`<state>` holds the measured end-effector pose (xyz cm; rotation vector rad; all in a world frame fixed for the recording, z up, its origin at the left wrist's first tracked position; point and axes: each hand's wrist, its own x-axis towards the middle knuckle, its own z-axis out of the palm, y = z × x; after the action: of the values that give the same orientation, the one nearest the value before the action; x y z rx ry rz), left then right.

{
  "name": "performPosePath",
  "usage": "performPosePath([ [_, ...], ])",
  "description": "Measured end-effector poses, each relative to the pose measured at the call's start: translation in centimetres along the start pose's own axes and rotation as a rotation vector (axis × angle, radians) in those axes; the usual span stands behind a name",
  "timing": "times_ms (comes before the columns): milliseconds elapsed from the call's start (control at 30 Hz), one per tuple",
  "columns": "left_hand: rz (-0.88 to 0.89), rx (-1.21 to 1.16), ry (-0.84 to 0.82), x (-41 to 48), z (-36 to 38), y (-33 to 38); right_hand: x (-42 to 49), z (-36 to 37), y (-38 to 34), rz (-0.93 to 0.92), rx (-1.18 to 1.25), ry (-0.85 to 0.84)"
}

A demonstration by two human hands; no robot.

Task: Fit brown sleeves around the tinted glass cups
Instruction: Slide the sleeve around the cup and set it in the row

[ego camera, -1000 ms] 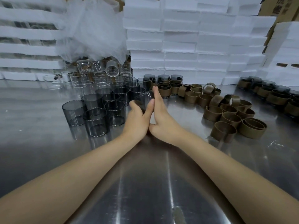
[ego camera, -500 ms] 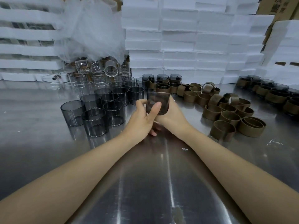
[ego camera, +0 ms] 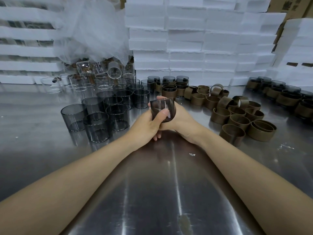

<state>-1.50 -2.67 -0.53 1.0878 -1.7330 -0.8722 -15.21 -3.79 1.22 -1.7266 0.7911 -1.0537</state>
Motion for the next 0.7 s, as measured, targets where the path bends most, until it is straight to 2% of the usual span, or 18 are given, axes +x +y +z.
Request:
performPosePath([
  [67,0.002,-0.067,-0.014,0.1,0.0,-0.1,0.0,0.2,-0.1,-0.002,0.068,-0.090],
  [133,-0.003,-0.091,-0.019,0.1,-0.1,-0.3,0.0,0.2,-0.3,0.016,0.041,-0.105],
  [267,-0.034,-0.117,0.010,0.0,-0.1,-0.5,0.2,0.1,-0.3,0.007,-0.253,0.036],
  [433,-0.029,-0.161,0.006,0.0,-0.3,-0.8,0.1,-0.6,0.3,-0.007,-0.494,0.066],
  [533,-0.110,-0.276,0.023,0.3,-0.1,-0.4,0.4,-0.5,1.1,-0.014,-0.658,0.181],
  [633,-0.245,-0.256,0.139,0.6,-0.2,-0.1,0.5,0.3,1.3,-0.051,-0.520,0.245],
  [700,-0.260,-0.227,0.172,0.6,-0.1,-0.1,0.3,0.3,1.3,-0.111,-0.415,0.246],
])
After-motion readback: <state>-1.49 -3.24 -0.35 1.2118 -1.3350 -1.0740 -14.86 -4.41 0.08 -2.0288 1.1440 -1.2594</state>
